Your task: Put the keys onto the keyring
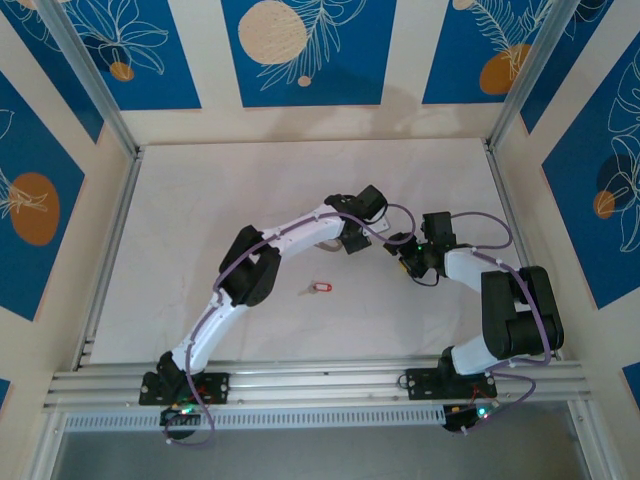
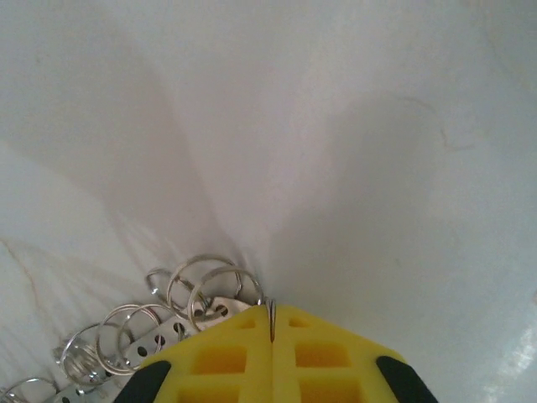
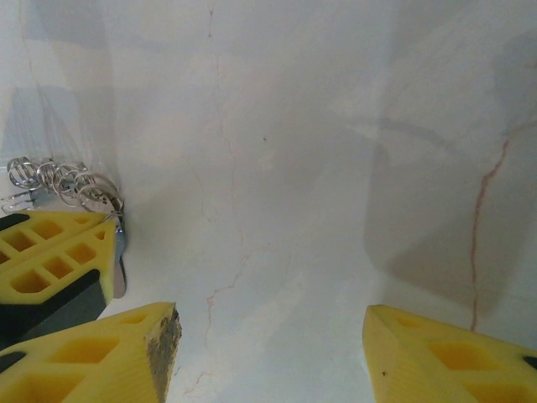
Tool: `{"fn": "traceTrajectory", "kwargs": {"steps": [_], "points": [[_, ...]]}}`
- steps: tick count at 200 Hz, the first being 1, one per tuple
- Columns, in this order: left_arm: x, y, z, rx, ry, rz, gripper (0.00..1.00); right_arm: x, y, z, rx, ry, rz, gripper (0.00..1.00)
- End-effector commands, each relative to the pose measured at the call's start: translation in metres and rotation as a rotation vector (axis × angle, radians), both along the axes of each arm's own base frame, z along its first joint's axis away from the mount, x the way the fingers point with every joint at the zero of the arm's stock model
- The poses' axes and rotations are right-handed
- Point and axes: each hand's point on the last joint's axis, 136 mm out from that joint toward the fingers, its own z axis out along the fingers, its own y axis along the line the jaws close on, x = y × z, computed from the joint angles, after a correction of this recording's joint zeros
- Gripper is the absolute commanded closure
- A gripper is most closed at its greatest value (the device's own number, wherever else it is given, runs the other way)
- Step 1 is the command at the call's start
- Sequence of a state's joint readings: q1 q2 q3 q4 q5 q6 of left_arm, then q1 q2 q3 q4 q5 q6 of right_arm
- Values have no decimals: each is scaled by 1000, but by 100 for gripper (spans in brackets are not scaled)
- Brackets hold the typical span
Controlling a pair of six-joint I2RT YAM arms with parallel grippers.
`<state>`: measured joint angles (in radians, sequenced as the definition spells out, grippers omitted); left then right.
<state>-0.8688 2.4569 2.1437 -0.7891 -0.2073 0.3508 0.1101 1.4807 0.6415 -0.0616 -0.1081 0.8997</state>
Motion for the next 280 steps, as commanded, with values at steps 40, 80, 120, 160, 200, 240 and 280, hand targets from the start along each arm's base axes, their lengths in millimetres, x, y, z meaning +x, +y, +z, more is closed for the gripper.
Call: {"fn": "traceTrajectory", "kwargs": {"steps": [40, 80, 120, 160, 200, 240, 280], "points": [[2, -7, 45, -62, -49, -22, 100, 12, 3, 23, 4, -66, 32, 39], [12, 0, 108, -225, -87, 22, 100, 20, 9, 41, 25, -117, 66, 40], [17, 22, 170, -444, -94, 70, 100, 30, 19, 69, 66, -200, 106, 40], [6, 43, 218, -681, -90, 54, 100, 37, 32, 110, 107, -309, 159, 41], [-11, 62, 258, -937, -77, 11, 100, 41, 47, 159, 142, -435, 223, 41], [-25, 69, 281, -1086, -63, -35, 100, 40, 56, 206, 154, -550, 267, 41], [-35, 71, 301, -1193, -42, -87, 100, 33, 71, 250, 172, -695, 345, 43]]}}
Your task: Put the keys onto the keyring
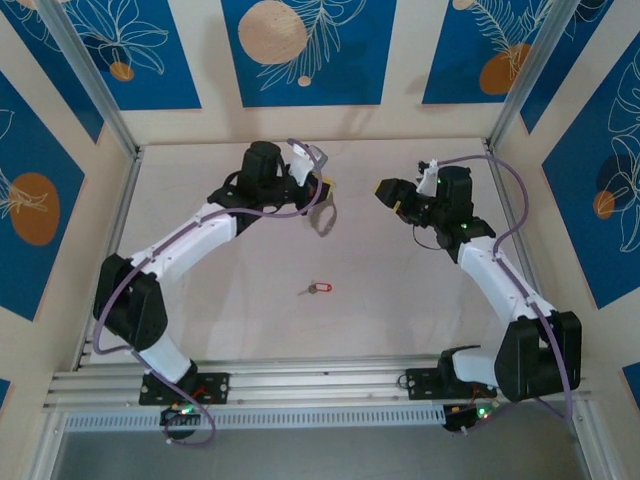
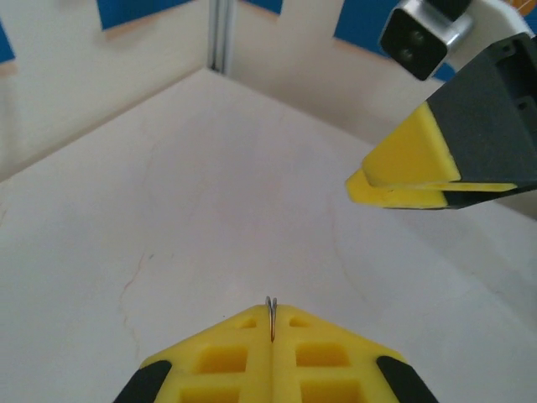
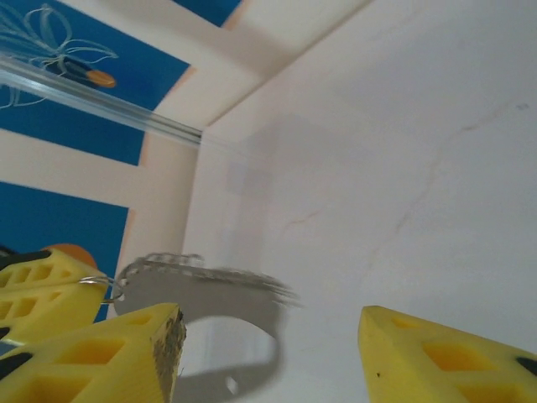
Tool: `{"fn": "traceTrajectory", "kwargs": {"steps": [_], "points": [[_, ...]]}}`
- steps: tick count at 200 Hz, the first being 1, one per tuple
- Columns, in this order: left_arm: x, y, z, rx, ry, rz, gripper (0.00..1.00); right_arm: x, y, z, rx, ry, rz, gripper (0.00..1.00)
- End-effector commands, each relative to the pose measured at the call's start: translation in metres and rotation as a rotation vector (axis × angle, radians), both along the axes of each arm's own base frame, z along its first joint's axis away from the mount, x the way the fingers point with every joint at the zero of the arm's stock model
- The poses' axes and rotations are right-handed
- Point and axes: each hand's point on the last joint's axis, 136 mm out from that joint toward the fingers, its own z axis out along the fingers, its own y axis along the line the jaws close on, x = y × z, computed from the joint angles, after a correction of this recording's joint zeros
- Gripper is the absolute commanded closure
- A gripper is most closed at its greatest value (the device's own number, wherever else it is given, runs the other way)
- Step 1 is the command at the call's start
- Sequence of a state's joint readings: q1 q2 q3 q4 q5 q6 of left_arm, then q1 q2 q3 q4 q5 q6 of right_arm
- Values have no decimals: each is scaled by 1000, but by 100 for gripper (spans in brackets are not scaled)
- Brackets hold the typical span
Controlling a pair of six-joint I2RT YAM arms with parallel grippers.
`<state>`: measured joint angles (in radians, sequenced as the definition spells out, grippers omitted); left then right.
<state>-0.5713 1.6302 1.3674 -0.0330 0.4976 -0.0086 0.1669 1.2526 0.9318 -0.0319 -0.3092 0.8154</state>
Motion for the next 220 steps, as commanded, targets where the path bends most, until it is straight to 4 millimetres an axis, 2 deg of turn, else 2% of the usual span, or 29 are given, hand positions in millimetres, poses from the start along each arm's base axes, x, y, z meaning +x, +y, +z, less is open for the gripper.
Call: {"fn": "traceTrajectory", "kwargs": {"steps": [1, 47, 105, 137, 169, 220], "points": [[-15, -2, 50, -164, -74, -85, 100, -9, 14, 38, 11, -136, 82, 43], [-28, 2, 75, -300, -59, -158, 100, -23, 29, 79, 29, -389, 210, 45], [-41, 2, 99, -450, -19, -267, 100, -34, 45, 108, 57, -596, 319, 51], [-47, 2, 110, -506, -2, -321, 100, -47, 63, 119, 73, -653, 408, 52], [-50, 2, 112, -522, 18, -346, 100, -57, 78, 126, 70, -686, 457, 54], [-56, 2, 115, -544, 46, -389, 100, -61, 80, 137, 70, -717, 438, 56]]}}
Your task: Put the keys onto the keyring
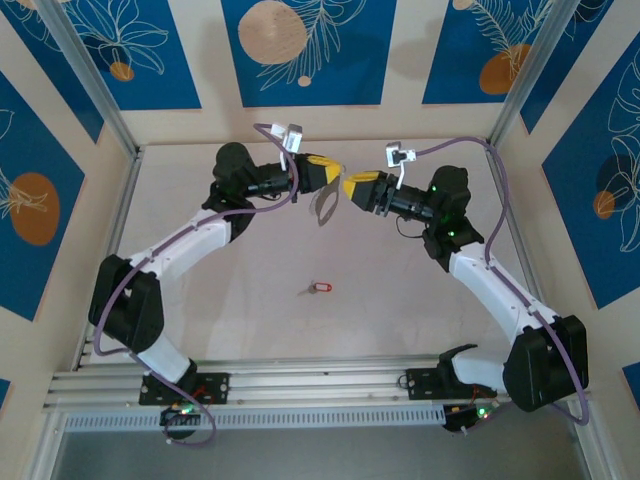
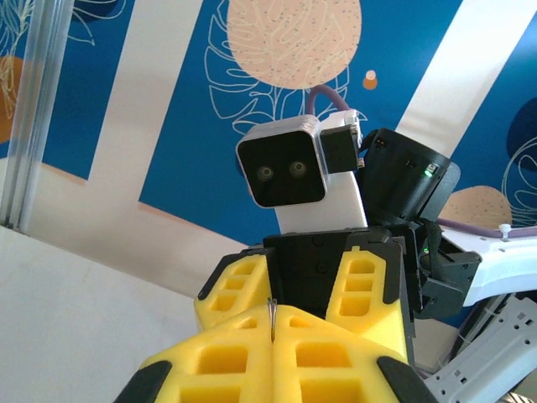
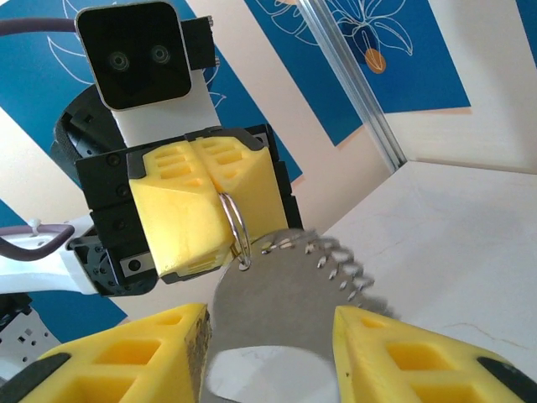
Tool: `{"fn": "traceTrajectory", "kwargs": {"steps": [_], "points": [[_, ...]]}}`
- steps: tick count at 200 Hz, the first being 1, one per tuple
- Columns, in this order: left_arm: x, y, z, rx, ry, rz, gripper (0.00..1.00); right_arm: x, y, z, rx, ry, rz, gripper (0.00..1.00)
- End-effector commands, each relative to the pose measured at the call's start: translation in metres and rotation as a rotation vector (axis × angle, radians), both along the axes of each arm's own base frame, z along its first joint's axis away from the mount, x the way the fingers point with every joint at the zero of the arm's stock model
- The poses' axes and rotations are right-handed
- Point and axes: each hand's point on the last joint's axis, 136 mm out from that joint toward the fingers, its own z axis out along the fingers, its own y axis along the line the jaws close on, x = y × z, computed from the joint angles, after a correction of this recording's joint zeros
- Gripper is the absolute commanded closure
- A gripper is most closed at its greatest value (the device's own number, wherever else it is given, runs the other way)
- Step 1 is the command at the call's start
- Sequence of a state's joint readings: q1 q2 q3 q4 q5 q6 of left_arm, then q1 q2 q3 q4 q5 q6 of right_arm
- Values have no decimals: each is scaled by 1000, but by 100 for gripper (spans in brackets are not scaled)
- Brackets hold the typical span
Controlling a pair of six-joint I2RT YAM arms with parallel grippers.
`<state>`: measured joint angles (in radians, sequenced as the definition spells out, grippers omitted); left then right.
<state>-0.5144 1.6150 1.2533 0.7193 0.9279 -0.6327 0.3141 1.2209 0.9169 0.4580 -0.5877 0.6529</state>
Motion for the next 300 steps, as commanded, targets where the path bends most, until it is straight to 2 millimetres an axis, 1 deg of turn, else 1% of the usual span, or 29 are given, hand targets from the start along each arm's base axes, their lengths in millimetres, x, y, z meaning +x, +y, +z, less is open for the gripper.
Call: {"fn": "traceTrajectory", "kwargs": {"steps": [1, 73, 105, 146, 215, 229, 247, 262, 288, 300], "points": [[-8, 5, 10, -34, -35, -47, 100, -5, -2, 30, 21, -104, -6, 56], [-15, 5, 8, -32, -32, -76, 100, -8, -9, 48, 83, -127, -16, 58], [-15, 5, 8, -35, -34, -78, 100, -10, -7, 53, 98, -128, 2, 59], [-15, 5, 9, -39, -33, -81, 100, -11, -2, 54, 102, -122, 31, 60], [-15, 5, 11, -43, -36, -86, 100, -8, 12, 44, 94, -90, 64, 65], [-16, 5, 11, -44, -37, -87, 100, -7, 13, 42, 91, -84, 67, 68], [-16, 5, 12, -46, -39, -86, 100, -7, 14, 40, 89, -79, 70, 74], [-16, 5, 12, -47, -41, -86, 100, -6, 15, 37, 86, -72, 71, 83], [-16, 5, 12, -47, -39, -84, 100, -6, 14, 33, 81, -67, 63, 100], [-14, 6, 12, -46, -38, -77, 100, -5, 12, 32, 77, -64, 54, 100]]}}
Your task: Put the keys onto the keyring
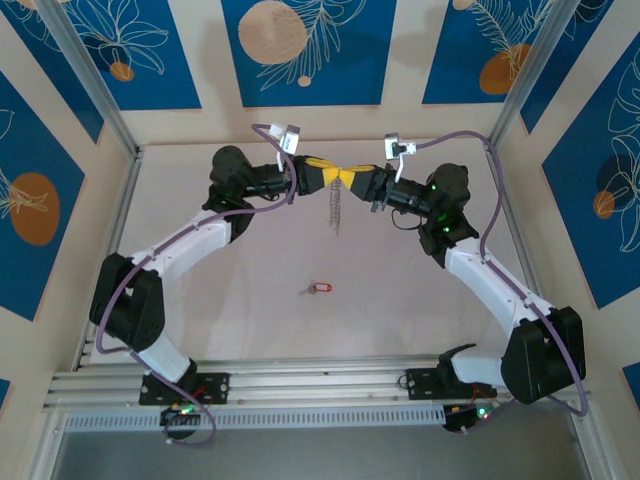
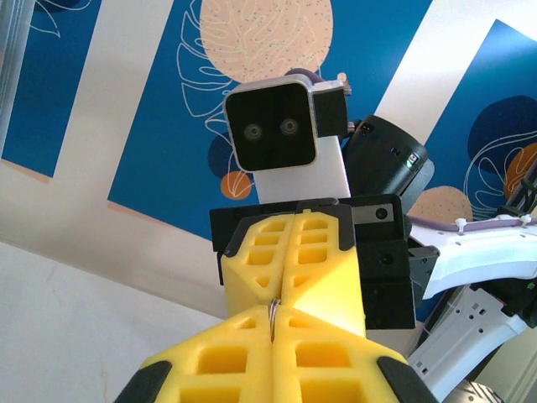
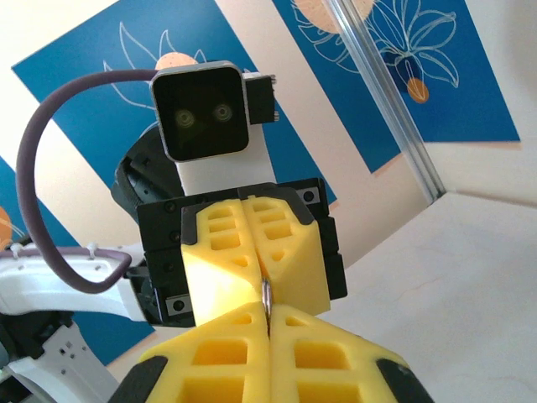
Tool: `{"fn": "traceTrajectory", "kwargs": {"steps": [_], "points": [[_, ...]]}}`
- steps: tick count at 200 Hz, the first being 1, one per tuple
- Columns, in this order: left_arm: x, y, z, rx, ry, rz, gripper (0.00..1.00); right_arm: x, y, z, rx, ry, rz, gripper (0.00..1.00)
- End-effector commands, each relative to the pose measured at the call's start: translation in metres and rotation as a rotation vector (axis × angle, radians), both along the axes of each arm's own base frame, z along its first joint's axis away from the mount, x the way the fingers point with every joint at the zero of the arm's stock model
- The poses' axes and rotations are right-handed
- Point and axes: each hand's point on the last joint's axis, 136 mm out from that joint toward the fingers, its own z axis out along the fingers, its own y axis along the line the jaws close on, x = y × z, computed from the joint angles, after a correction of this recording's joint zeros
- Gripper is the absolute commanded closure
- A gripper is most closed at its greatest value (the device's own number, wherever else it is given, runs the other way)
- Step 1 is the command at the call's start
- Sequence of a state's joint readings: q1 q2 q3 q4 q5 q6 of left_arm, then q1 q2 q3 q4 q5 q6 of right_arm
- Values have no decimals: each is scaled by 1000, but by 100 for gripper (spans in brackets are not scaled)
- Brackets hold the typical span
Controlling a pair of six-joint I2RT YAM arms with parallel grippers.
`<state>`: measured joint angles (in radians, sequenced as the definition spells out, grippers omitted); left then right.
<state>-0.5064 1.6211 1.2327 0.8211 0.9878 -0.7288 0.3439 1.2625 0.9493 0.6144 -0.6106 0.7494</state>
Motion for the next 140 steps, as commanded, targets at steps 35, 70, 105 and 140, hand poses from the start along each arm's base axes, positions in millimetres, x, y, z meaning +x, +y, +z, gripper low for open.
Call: {"fn": "traceTrajectory", "kwargs": {"steps": [35, 70, 105, 140], "points": [[7, 10, 1, 15, -42, 96, 92, 7, -14, -4, -1, -4, -74, 100], [17, 26, -10, 87, -27, 238, 70, 6, -23, -11, -7, -34, -104, 100], [17, 32, -23, 145, -13, 282, 51, 2, -28, -13, 1, -88, -92, 100], [12, 28, -30, 149, 14, 236, 42, -4, -30, -6, 16, -142, -64, 100]]}}
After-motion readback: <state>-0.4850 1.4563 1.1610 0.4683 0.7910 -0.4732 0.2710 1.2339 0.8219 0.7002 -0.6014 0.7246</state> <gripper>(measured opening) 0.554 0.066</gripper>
